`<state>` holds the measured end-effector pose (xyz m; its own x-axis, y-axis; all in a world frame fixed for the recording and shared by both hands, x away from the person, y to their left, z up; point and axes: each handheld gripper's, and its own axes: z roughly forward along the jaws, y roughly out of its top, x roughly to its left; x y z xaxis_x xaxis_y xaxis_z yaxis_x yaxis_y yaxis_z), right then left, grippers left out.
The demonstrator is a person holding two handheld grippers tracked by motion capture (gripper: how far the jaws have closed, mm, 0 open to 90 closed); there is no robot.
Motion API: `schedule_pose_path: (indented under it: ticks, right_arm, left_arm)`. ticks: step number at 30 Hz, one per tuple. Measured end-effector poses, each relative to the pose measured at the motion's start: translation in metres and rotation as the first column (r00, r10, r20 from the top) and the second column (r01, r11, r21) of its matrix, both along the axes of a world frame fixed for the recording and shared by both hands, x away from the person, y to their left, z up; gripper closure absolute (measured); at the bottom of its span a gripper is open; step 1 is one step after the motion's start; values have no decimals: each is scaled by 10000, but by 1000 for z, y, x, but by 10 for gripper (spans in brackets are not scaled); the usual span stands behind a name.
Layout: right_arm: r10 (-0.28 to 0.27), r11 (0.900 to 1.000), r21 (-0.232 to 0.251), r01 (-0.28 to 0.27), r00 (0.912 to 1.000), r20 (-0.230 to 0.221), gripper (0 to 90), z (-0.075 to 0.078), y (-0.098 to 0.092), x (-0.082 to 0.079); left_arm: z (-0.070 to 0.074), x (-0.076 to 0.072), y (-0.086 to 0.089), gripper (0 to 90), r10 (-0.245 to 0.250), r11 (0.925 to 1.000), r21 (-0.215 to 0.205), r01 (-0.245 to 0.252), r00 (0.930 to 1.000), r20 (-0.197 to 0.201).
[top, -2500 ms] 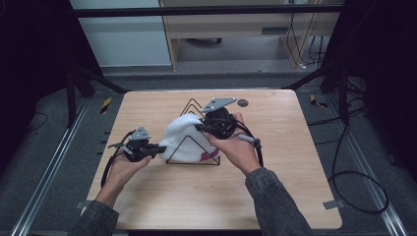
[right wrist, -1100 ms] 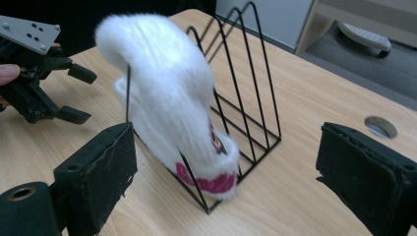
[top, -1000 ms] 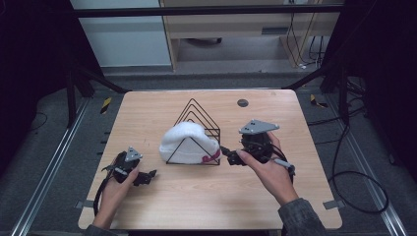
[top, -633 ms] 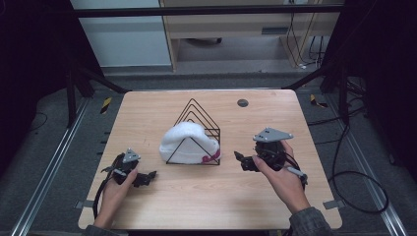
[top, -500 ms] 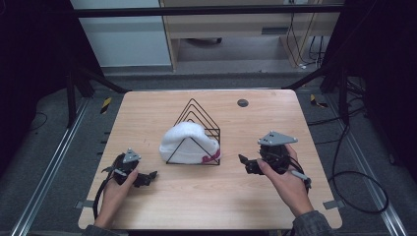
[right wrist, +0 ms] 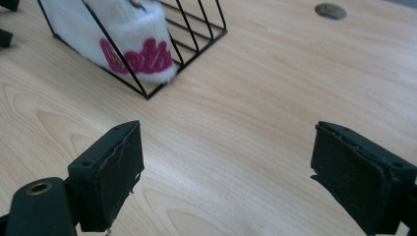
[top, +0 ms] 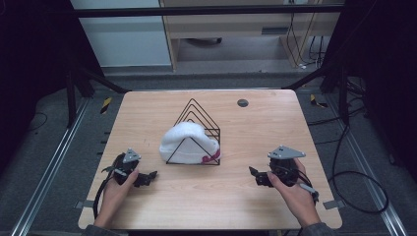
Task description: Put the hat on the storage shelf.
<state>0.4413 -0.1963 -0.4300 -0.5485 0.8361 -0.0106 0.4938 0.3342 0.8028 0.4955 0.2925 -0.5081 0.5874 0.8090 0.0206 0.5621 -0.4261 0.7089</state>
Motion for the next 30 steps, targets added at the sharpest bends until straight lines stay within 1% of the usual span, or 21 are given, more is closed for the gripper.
schedule_pose_path:
  ticks: [7,11,14,17,23,27,29,30]
  right_arm:
    - [-249,9997,-49,247,9984,-513,131,-27,-9,-1]
    - [-517,9987,2,518,9955,-796,132,-41,-12,4]
    - [-626,9980,-64,623,9942,-872,134,-50,-15,9]
    - [-873,9962,-77,869,9912,-998,136,-58,-18,14]
    - [-1397,9902,-85,1395,9861,-904,138,-71,-23,24]
    - [-1902,9816,12,1909,9789,-751,142,-75,-26,29]
    - [-2056,9785,37,2062,9765,-648,142,-76,-27,31]
    - [-2118,9769,138,2131,9752,-639,143,-77,-27,32]
  left_arm:
    - [0,0,0,0,-7,10000,-5,7,10000,-5]
    - [0,0,0,0,-4,10000,-20,4,10000,15]
    - [0,0,0,0,-6,10000,-22,6,10000,13]
    - [0,0,0,0,-21,10000,-11,21,10000,13]
    - [0,0,0,0,-17,10000,-18,17,10000,16]
    - [0,0,0,0,-17,10000,-17,17,10000,14]
    - [0,0,0,0,-19,10000,-14,19,10000,16]
    - [0,0,0,0,-15,10000,-16,15,10000,16]
